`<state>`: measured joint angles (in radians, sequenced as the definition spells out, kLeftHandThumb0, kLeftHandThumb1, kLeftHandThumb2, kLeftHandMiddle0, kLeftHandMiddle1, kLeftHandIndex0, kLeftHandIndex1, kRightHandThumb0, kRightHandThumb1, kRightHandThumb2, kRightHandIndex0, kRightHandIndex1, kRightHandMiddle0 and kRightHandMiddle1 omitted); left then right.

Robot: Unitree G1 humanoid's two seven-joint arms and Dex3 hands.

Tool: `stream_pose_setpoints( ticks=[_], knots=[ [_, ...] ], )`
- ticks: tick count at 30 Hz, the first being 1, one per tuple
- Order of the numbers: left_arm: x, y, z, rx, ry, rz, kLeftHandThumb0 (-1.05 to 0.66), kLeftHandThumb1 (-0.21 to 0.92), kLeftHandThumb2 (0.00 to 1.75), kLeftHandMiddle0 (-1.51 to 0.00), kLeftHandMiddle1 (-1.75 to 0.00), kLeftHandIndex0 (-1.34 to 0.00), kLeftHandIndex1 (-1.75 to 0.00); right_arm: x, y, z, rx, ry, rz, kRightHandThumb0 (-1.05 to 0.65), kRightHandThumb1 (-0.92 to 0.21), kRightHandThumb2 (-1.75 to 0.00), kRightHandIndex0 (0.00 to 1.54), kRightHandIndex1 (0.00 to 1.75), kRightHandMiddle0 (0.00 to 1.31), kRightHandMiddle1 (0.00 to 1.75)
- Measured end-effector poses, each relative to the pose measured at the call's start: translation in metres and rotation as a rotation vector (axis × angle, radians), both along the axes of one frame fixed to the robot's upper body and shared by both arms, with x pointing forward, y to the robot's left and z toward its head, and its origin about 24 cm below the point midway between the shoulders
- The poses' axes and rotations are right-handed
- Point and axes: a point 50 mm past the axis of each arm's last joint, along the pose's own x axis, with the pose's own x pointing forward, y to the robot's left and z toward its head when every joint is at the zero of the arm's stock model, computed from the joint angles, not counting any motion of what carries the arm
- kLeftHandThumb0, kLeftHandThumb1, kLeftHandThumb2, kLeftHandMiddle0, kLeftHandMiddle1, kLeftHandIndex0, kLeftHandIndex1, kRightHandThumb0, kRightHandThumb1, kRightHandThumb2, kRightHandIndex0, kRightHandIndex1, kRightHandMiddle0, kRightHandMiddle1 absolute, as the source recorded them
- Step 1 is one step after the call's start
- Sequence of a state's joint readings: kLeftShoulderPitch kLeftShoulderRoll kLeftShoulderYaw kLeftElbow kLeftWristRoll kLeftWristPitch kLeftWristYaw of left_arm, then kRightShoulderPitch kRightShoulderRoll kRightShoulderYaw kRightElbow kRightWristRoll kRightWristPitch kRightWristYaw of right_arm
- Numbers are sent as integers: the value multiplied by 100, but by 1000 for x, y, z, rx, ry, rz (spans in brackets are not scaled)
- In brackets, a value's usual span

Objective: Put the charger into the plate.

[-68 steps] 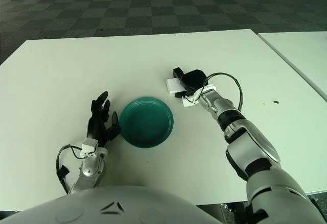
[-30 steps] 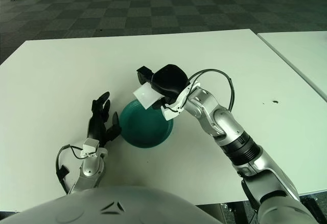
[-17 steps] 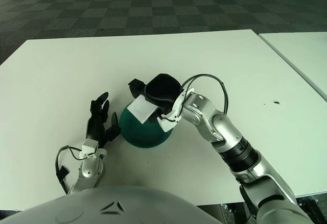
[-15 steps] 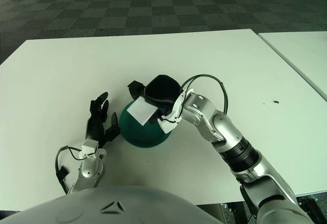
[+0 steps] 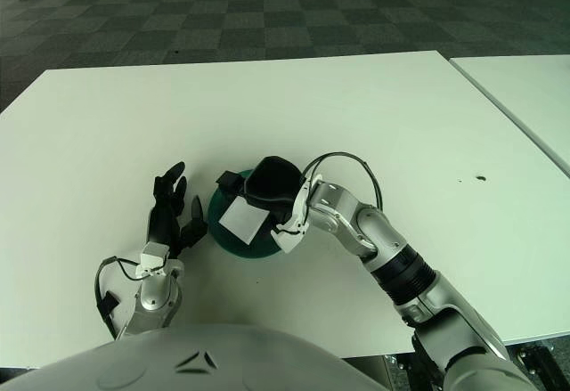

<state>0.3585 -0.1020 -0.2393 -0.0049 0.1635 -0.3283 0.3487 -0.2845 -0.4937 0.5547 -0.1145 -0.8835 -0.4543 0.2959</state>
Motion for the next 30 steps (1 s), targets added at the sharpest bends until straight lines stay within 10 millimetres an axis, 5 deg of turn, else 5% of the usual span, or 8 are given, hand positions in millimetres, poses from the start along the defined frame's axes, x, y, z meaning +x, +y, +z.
stream_pose_setpoints(
  ticks=[23, 29, 30],
  knots=[
    [0, 0, 2, -52, 0, -12, -85, 92, 99, -27, -1, 0, -71, 3, 5, -13, -71, 31, -26, -41, -55, -103, 109, 175, 44, 175],
    [0, 0, 2, -36, -3, -8, -84, 92, 98, -27, -1, 0, -72, 4, 5, -12, -56, 1, -39, -38, -79, -70, 84, 175, 28, 175],
    [0, 0, 2, -36, -3, -6, -83, 92, 98, -28, -1, 0, -72, 5, 4, -12, -56, -1, -41, -50, -84, -71, 75, 175, 28, 167]
  ],
)
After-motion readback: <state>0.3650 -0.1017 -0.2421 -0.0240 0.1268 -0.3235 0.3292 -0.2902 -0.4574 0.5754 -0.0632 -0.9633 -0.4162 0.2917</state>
